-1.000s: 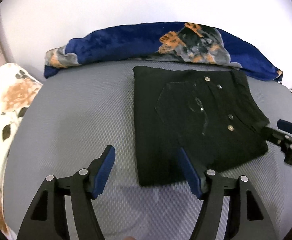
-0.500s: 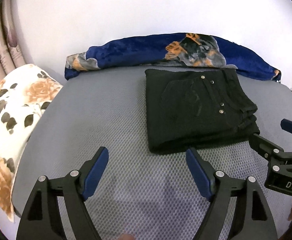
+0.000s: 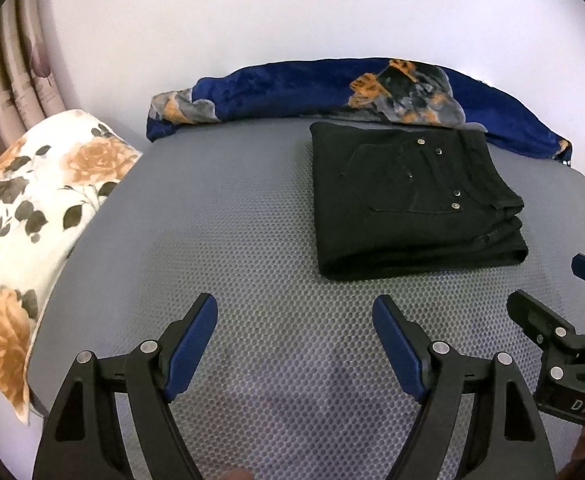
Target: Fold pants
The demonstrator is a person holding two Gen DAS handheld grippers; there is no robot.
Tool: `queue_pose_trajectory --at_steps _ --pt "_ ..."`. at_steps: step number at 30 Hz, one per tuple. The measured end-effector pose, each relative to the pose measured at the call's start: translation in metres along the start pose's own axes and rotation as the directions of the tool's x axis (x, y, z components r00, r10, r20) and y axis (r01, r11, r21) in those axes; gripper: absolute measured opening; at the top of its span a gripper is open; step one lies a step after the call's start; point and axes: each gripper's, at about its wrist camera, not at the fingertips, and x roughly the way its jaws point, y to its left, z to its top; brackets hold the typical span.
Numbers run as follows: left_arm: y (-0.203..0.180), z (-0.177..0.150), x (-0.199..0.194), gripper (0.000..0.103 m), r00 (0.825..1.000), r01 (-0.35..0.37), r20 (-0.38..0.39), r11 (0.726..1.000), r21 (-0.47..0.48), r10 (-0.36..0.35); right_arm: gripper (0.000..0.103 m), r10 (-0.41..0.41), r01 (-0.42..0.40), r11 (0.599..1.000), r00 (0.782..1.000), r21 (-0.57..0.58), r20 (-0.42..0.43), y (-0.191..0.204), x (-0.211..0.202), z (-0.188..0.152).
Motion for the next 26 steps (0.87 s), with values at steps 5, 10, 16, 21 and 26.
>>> queue_pose_trajectory --at_steps 5,10,16,21,26 --pt "-0.0014 -0.0019 -0.0045 0.080 1.000 0.004 0.007 1.000 0.015 -0.004 0.098 0.013 -0.013 1.000 1.000 0.015 -0.003 -0.0007 -0.0020 -0.0010" --pt "-0.0049 -0.0025 -0.0072 0.080 1.000 0.011 0.016 1.000 0.029 -0.011 0.098 0.013 -0.013 1.000 1.000 0.014 -0.004 -0.0003 -0.0021 -0.0014" --pt "-0.0058 -0.0014 -0.0069 0.080 0.999 0.037 0.013 0.999 0.019 -0.037 0.098 0.012 -0.012 1.000 1.000 0.016 -0.018 0.0004 -0.0002 -0.0054" --pt "-0.0062 -0.0012 -0.0063 0.080 0.999 0.042 0.021 0.999 0.023 -0.043 0.098 0.009 -0.008 0.999 1.000 0.031 -0.027 -0.0028 0.0027 -0.0080" --pt "-0.0071 -0.0015 -0.0044 0.080 0.998 0.050 0.023 0.998 0.029 -0.050 0.098 0.007 -0.006 0.999 0.999 0.041 -0.038 -0.0062 0.0062 -0.0089"
